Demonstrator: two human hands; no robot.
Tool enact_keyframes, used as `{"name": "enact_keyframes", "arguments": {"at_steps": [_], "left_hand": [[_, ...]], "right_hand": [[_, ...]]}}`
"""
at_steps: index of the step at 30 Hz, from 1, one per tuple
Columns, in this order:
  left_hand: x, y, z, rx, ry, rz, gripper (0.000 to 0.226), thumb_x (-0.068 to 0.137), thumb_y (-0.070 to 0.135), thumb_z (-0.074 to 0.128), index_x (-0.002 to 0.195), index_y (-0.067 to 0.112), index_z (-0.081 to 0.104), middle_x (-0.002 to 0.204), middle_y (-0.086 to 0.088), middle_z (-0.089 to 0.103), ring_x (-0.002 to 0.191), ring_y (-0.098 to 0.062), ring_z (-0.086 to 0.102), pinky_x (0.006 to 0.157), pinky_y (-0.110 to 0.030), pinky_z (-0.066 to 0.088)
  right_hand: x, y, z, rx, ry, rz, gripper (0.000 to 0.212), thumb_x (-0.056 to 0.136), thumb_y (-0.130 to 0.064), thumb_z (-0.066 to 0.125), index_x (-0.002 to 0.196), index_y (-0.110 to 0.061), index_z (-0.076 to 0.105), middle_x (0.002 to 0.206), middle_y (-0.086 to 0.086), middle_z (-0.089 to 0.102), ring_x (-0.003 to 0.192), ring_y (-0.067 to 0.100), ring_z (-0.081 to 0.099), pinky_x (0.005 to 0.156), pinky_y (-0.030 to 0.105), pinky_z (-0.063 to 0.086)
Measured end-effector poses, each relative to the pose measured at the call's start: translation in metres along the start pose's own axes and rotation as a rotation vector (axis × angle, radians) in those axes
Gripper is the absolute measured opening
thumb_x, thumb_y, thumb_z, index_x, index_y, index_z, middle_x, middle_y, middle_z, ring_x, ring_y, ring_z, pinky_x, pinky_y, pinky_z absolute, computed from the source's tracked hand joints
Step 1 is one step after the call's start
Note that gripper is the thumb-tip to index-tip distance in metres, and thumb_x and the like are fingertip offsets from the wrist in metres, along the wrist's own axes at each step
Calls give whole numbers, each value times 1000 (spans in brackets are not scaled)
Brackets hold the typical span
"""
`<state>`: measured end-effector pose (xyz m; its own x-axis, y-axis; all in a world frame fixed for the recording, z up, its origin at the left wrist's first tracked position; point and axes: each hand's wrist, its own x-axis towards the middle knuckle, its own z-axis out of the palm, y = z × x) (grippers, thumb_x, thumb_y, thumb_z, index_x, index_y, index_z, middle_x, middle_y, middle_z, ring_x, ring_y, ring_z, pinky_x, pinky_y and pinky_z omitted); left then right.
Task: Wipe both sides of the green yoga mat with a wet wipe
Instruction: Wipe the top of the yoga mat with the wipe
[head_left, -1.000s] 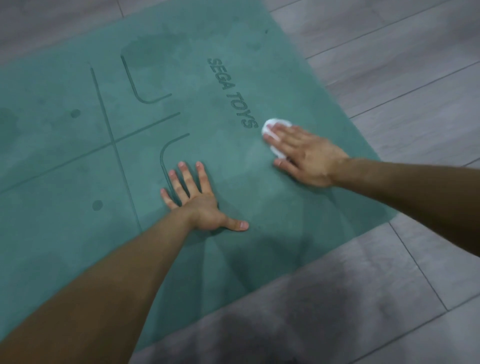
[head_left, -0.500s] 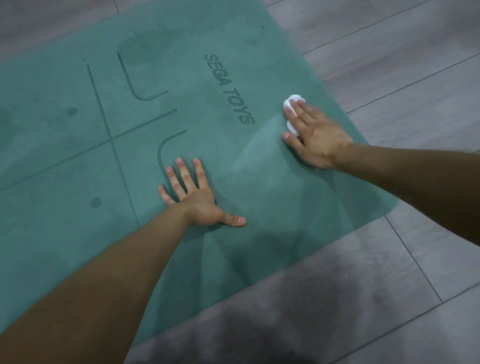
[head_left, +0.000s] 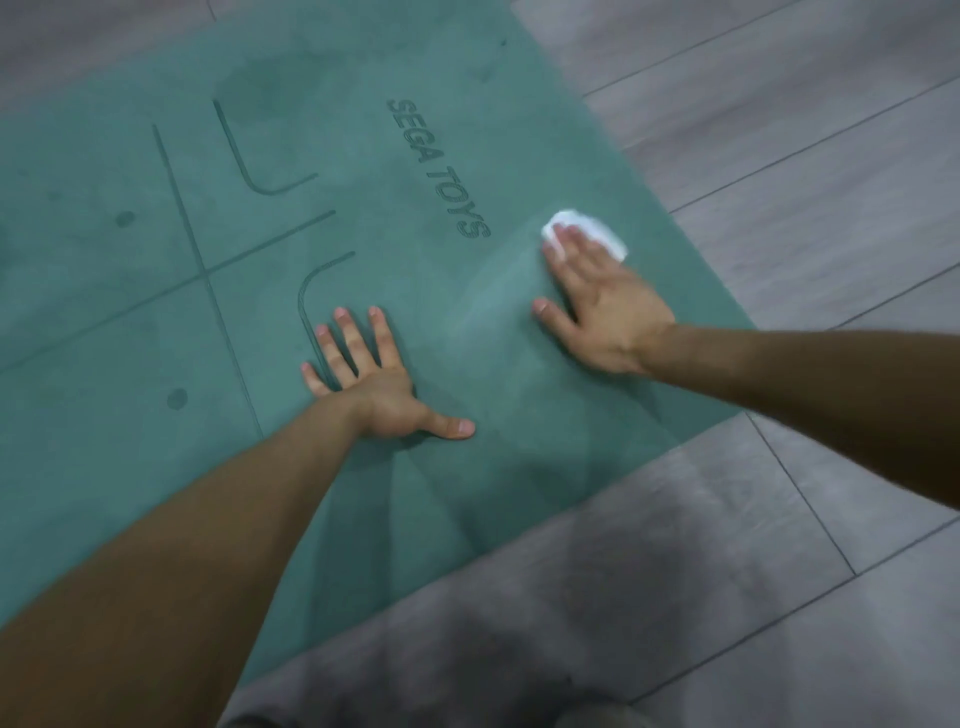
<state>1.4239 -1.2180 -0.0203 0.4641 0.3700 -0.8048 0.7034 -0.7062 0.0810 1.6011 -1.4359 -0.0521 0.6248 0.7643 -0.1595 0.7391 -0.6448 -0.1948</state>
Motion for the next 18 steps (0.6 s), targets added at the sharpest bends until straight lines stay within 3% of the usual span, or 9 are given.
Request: {"name": "enact_keyframes", "arguments": {"at_steps": [3, 5, 7, 10, 12, 14, 18], "left_hand": [[1, 0, 1, 9, 13, 1, 190, 24, 101, 74, 141, 27, -56, 143, -12, -66, 139, -41, -54, 119, -72, -16], [1, 0, 2, 20, 24, -3, 189, 25, 101, 74, 142, 27, -55, 145, -12, -64, 141, -41, -52, 120, -71, -15], [2, -1, 2, 5, 29, 3, 190, 24, 101, 74, 143, 27, -54, 145, -12, -64, 141, -40, -52, 120, -71, -16], [3, -2, 2, 1, 23, 10, 190, 22, 102, 73, 142, 28, -55, 144, -12, -65, 139, -41, -53, 119, -72, -16], [2, -2, 2, 4, 23, 11, 191, 21, 102, 72, 142, 28, -55, 144, -12, -65, 139, -41, -53, 119, -72, -16], [1, -2, 3, 0, 31, 10, 191, 21, 102, 72, 142, 27, -54, 145, -12, -64, 140, -41, -52, 119, -72, -17], [0, -3, 7, -2, 87, 21, 189, 25, 100, 75, 146, 27, -51, 149, -12, -61, 143, -40, -50, 120, -71, -16]], "right_hand": [[-46, -63, 32, 52, -63, -410, 76, 109, -58, 27, 169, -14, 9, 177, 8, 3, 163, 21, -5, 132, 44, 10], [-61, -63, 33, -27, -95, -650, 68, 113, -50, 29, 169, -14, 13, 176, 7, 8, 163, 20, 0, 132, 43, 13], [-48, -28, 19, -65, -73, -567, 66, 113, -48, 27, 169, -18, 9, 176, 5, 7, 163, 18, 0, 132, 41, 12], [-28, 31, -7, -72, -9, -103, 75, 108, -60, 14, 169, -19, 4, 177, 3, 1, 163, 17, -3, 132, 45, 13], [-32, 26, -8, -37, -18, 73, 83, 104, -67, 12, 169, -16, 4, 177, 4, -2, 162, 16, -7, 132, 44, 10], [-50, -16, 7, 5, -39, -55, 82, 106, -66, 20, 169, -16, 3, 176, 4, -3, 162, 17, -9, 132, 42, 8], [-87, -65, 30, 4, -149, -594, 71, 112, -53, 30, 169, -17, 8, 177, 2, 3, 163, 16, -4, 132, 42, 10]]}}
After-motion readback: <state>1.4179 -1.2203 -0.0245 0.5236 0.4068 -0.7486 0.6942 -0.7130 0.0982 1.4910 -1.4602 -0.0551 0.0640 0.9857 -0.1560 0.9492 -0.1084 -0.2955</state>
